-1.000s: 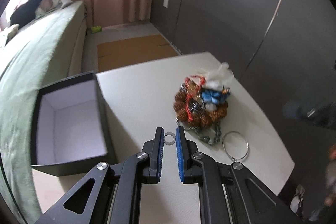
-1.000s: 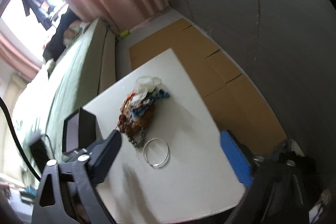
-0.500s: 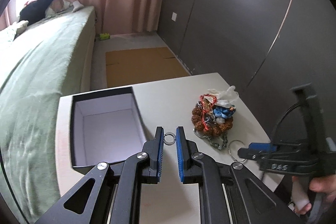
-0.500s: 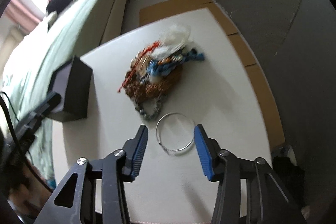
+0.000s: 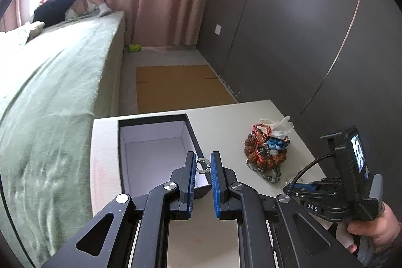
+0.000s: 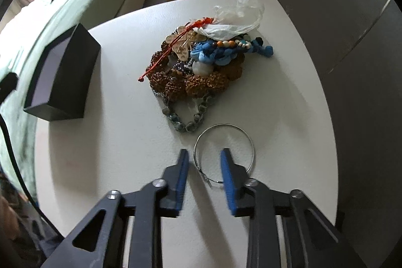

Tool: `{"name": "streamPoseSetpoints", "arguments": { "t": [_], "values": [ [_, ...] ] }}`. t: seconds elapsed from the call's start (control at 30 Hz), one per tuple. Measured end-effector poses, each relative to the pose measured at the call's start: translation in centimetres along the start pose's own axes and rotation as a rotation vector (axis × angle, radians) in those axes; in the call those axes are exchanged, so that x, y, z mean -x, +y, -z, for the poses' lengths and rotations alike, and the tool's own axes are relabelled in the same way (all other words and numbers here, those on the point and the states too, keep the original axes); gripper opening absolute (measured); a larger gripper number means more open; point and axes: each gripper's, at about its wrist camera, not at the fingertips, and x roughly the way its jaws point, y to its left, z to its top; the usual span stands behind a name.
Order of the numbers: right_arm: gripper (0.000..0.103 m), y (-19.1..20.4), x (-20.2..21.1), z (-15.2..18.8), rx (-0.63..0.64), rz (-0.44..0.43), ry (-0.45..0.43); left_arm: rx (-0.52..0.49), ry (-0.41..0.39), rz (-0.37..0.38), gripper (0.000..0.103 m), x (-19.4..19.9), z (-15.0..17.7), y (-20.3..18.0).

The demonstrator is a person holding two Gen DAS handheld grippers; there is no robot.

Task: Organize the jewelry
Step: 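Close the right gripper on the silver bangle while the left gripper lifts the ring toward the box, then open the left gripper over the black box while the right gripper carries the bangle in and releases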

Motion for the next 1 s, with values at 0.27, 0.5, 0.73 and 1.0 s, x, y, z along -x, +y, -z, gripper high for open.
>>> {"name": "streamPoseSetpoints", "arguments": {
  "t": [0.27,0.5,0.73,1.0],
  "values": [
    [0.004,1.2,2.2,-0.7,-0.037,-0.128,-0.079,0.034,-0.036,-0.013,0.012,1.4,-0.4,1.7],
    [0.004,2.9,5.6,-1.1,-0.078,-0.261,-0.174,0.095,-0.064,0.0,0.012,1.2,-1.2,3.8],
    [0.004,4.4,6.3,-2.1,-0.07,-0.326,-0.222,0.164,-0.028,0.024,0.04,0.6,-2.4,5.2],
    [0.004,6.5,8.9,-4.9,-0.033,-0.39,-0.262,0.251,-0.123,0.001,0.082,2.9,-2.6,7.9]
  ]
}}
